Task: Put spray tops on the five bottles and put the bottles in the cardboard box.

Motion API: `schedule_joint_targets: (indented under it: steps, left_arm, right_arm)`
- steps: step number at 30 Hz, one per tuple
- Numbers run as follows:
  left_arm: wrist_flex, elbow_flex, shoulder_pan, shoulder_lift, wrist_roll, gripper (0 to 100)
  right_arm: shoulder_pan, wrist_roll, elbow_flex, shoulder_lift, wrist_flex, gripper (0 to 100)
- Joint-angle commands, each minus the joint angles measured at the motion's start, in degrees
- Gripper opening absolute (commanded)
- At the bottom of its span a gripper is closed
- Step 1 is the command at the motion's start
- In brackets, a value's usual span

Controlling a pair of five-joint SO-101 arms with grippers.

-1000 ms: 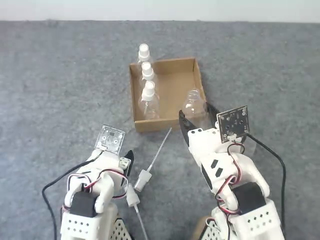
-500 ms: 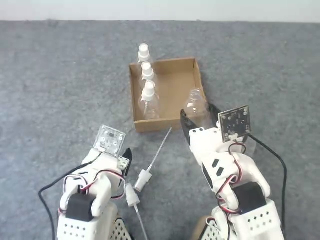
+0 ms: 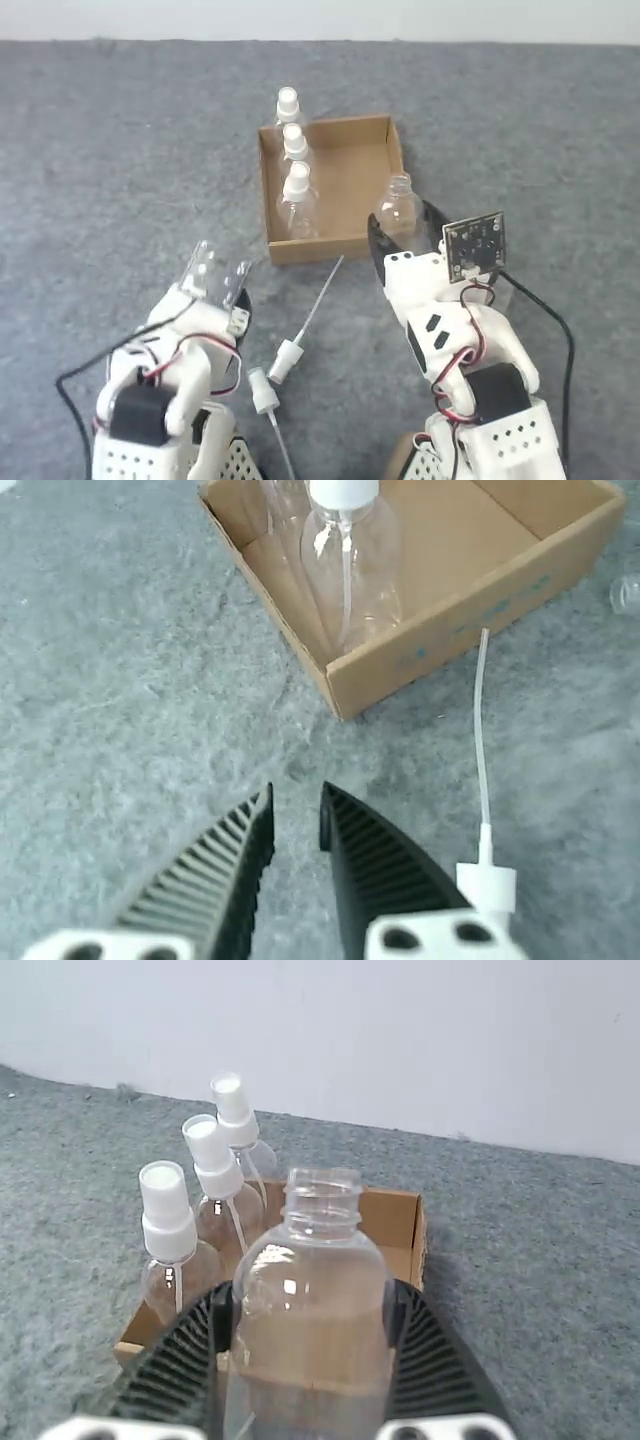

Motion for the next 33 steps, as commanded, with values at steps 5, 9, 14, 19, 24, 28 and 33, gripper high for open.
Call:
schedule_joint_targets:
  steps: [5, 9, 14, 19, 24, 28, 33]
  left_arm:
    - [-0.18, -13.76, 0.53, 27.87, 4.57, 2]
    - [-0.18, -15.87, 0.53, 37.01, 6.77, 2]
    - [-0.09, -17.27, 0.53, 45.36, 6.86, 2]
    - [0.0, -17.8, 0.53, 51.96, 4.31, 2]
    - [2.29, -22.55, 0.53, 60.84, -2.99, 2]
    - [3.69, -25.19, 0.44, 68.84, -11.78, 7]
    - [3.96, -26.42, 0.44, 75.96, -20.84, 21]
  right_arm:
    - [0.48, -0.09, -1.05, -1.27, -1.71, 1.7]
    - [0.48, -0.09, -1.05, -1.27, -1.71, 1.7]
    - [0.48, -0.09, -1.05, -1.27, -1.71, 1.7]
    - [0.48, -0.09, -1.05, -1.27, -1.71, 1.7]
    - [0.48, -0.09, -1.05, -1.27, -1.71, 1.7]
    - [0.48, -0.09, -0.97, -1.27, -1.71, 1.7]
    - [0.48, -0.09, -0.79, -1.27, -2.07, 1.7]
